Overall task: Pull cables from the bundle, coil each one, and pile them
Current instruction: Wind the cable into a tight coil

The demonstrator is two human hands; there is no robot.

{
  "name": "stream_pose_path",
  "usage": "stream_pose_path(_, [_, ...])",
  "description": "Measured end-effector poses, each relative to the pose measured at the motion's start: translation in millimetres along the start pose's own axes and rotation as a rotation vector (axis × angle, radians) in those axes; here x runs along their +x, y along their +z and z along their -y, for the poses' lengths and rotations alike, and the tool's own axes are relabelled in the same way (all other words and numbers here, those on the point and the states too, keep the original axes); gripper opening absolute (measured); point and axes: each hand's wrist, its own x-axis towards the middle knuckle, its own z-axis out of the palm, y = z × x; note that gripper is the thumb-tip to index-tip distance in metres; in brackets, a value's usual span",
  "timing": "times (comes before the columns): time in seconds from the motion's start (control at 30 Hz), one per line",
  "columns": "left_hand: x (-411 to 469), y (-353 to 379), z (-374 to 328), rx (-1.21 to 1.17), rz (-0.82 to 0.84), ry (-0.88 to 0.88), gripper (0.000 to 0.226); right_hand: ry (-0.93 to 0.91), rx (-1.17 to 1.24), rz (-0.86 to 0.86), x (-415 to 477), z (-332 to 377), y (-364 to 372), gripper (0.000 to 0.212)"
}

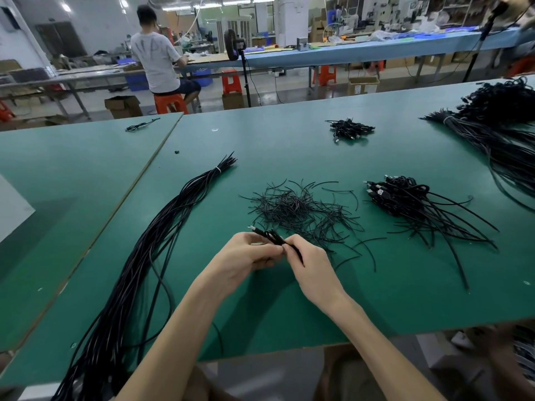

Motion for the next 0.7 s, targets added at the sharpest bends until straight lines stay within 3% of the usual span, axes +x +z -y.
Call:
stream_pose_path(0.17, [-1,1,3,-0.028,-0.046,0.013,0.03,-0.038,-0.148,0.01,-3,3,1,0.018])
stream_pose_path(0.33, [-3,4,4,-0.079,-0.035,0.024,0.026,-0.141,-0.369,-0.073,-6,10,2,0.033])
stream_pose_path(0.47, [-1,6,6,-0.057,-0.032,-0.013,0.01,-0.175,-0.528,-0.103,-7,12,4,0.023])
stream_pose_path(0.7, [-5,7,0,-0.043,0.027,-0.091,0.014,-0.188,-0.575,-0.129,-10,15,3,0.025])
